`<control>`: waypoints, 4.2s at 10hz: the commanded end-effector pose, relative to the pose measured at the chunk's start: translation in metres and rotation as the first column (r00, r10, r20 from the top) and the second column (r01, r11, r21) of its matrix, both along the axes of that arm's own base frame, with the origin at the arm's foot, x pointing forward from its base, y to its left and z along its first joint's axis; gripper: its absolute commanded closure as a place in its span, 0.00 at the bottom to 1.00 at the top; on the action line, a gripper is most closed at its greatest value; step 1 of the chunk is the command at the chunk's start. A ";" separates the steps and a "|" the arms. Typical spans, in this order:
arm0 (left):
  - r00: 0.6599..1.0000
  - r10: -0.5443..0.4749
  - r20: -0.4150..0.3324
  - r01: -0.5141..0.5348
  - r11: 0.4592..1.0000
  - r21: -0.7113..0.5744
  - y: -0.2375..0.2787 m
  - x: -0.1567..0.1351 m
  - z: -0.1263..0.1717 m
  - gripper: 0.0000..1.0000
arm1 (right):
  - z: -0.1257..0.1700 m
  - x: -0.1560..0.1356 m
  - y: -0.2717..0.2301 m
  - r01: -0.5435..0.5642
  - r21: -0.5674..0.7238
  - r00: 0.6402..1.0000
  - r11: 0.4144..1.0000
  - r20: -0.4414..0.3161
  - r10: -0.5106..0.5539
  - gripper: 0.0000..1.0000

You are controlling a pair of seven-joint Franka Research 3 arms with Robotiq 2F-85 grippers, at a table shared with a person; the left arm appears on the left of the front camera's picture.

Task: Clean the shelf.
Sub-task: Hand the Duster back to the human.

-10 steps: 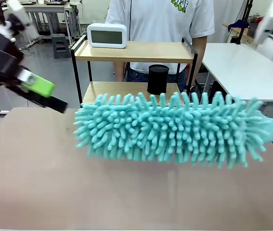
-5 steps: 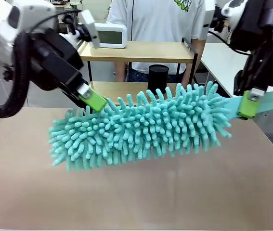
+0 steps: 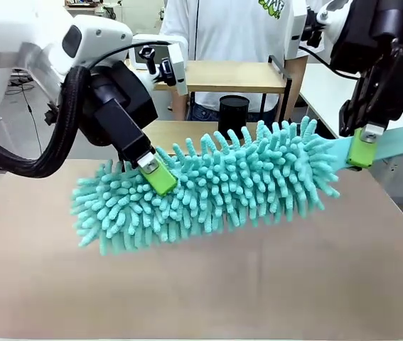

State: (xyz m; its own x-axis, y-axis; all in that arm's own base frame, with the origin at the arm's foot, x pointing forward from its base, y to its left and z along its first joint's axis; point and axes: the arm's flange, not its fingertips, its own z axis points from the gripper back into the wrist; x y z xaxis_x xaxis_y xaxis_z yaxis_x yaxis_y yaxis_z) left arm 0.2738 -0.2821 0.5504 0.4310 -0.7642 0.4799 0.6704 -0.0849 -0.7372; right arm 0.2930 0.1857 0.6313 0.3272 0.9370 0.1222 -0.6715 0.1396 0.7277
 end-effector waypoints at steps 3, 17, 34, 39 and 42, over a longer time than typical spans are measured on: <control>0.998 -0.070 0.001 0.070 0.997 -0.022 0.004 -0.003 0.001 0.60 | 0.003 0.002 -0.006 -0.014 0.013 1.000 1.000 -0.003 0.014 0.88; 0.998 -0.065 -0.011 0.065 0.997 -0.041 0.032 0.006 0.002 1.00 | -0.008 0.027 -0.040 0.570 0.217 0.821 0.792 -0.129 -0.555 0.03; 0.057 0.901 -0.429 -0.989 0.111 0.102 0.340 0.048 -0.004 1.00 | -0.213 0.053 -0.212 0.989 -0.005 0.137 0.149 -0.364 -0.921 0.00; 0.035 0.900 -0.434 -0.949 0.166 0.269 0.345 0.080 -0.066 1.00 | -0.213 0.053 -0.212 0.989 -0.005 0.137 0.149 -0.364 -0.921 0.00; 0.035 0.900 -0.434 -0.949 0.166 0.269 0.345 0.080 -0.066 1.00 | -0.213 0.053 -0.212 0.989 -0.005 0.137 0.149 -0.364 -0.921 0.00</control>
